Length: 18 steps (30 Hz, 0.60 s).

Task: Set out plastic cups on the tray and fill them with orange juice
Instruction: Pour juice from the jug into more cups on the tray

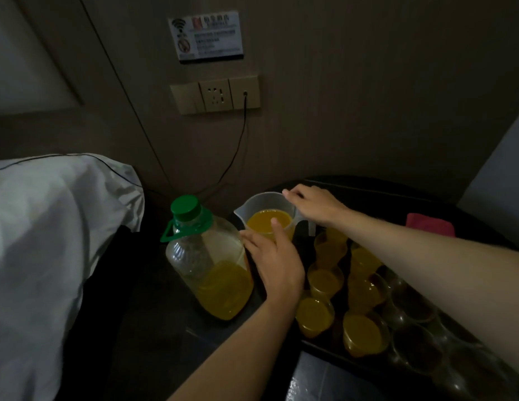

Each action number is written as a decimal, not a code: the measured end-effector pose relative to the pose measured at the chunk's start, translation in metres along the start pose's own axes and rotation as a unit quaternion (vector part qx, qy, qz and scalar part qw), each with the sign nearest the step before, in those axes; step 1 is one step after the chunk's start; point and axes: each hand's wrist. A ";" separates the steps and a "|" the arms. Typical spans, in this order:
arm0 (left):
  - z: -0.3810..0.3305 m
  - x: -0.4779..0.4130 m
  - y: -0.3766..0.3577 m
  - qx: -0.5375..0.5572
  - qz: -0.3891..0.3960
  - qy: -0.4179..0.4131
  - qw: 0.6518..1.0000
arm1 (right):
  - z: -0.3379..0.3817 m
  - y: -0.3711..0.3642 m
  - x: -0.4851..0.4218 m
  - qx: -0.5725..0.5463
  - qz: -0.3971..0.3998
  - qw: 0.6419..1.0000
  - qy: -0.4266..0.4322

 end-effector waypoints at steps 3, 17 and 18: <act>0.004 -0.015 -0.006 0.018 -0.020 0.030 0.999 | -0.007 -0.008 -0.008 0.002 0.016 1.000 0.000; 0.018 -0.037 -0.022 0.012 -0.070 0.002 0.997 | -0.022 -0.020 -0.020 -0.184 0.010 0.983 -0.019; 0.016 -0.038 -0.023 0.016 -0.074 0.001 0.997 | -0.021 -0.020 -0.020 -0.187 0.006 0.982 -0.019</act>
Point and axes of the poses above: each hand's wrist, its own x-axis away from the middle knuckle, its own y-axis out of the back of the hand, z = x × y, and after that the axes turned 6 degrees about x, right-handed
